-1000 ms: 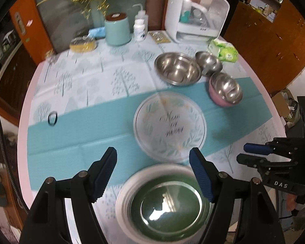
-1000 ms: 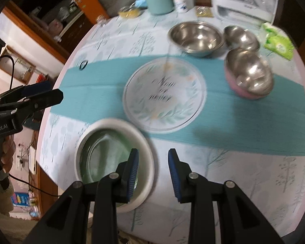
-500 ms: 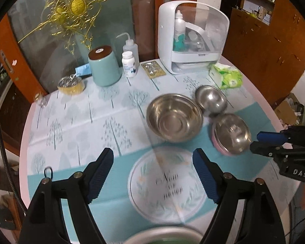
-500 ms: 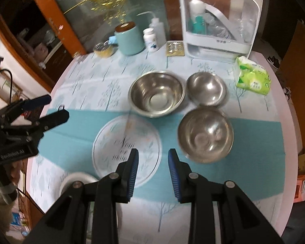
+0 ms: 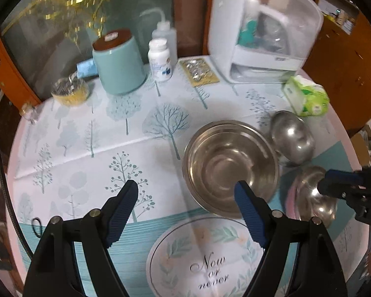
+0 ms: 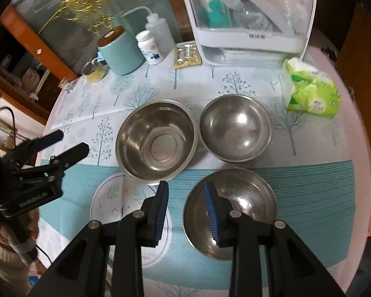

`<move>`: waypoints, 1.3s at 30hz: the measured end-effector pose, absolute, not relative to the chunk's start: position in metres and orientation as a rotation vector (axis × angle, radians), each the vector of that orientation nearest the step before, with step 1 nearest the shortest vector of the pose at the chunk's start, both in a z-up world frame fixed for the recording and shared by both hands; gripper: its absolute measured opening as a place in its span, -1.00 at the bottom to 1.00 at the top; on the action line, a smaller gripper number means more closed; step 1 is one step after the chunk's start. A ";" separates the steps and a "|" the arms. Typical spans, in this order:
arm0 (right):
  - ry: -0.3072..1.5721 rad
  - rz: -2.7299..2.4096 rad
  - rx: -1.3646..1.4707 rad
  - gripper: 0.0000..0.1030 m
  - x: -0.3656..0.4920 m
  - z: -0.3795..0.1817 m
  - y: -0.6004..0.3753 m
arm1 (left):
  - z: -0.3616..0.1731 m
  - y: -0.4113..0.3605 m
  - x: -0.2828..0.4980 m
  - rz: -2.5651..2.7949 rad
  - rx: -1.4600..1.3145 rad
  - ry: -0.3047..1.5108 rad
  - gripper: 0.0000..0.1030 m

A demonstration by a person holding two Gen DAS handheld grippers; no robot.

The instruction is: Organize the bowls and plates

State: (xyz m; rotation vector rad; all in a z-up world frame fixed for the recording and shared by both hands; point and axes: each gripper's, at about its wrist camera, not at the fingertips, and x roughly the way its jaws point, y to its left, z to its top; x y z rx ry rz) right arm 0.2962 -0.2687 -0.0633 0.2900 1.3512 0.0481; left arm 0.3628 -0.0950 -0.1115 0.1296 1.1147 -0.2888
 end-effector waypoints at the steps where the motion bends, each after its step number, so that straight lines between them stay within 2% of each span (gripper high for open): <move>1: 1.365 0.050 0.322 -0.41 0.301 -0.070 -0.271 | -0.116 -0.095 0.367 -0.281 0.127 1.128 0.53; 8: 1.445 0.038 0.400 -0.41 0.320 -0.104 -0.277 | -0.157 -0.081 0.400 -0.250 0.023 1.240 0.53; 22: 1.506 0.004 0.514 -0.41 0.347 -0.138 -0.288 | -0.184 -0.096 0.419 -0.289 -0.007 1.279 0.48; 25: 1.517 -0.002 0.529 -0.41 0.353 -0.146 -0.288 | -0.192 -0.099 0.423 -0.311 -0.027 1.309 0.20; 27: 1.518 -0.005 0.533 -0.41 0.354 -0.149 -0.287 | -0.198 -0.100 0.427 -0.314 -0.039 1.336 -0.09; 33: 1.512 -0.016 0.524 -0.44 0.353 -0.157 -0.286 | -0.213 -0.102 0.429 -0.318 -0.094 1.381 -0.76; 34: 1.511 -0.017 0.523 -0.51 0.353 -0.158 -0.285 | -0.214 -0.102 0.428 -0.310 -0.086 1.378 -0.80; 36: 1.511 -0.006 0.529 -0.77 0.352 -0.159 -0.284 | -0.213 -0.103 0.425 -0.303 -0.083 1.361 -0.83; 39: 1.504 -0.003 0.524 -0.80 0.349 -0.159 -0.282 | -0.211 -0.102 0.420 -0.302 -0.094 1.359 -0.84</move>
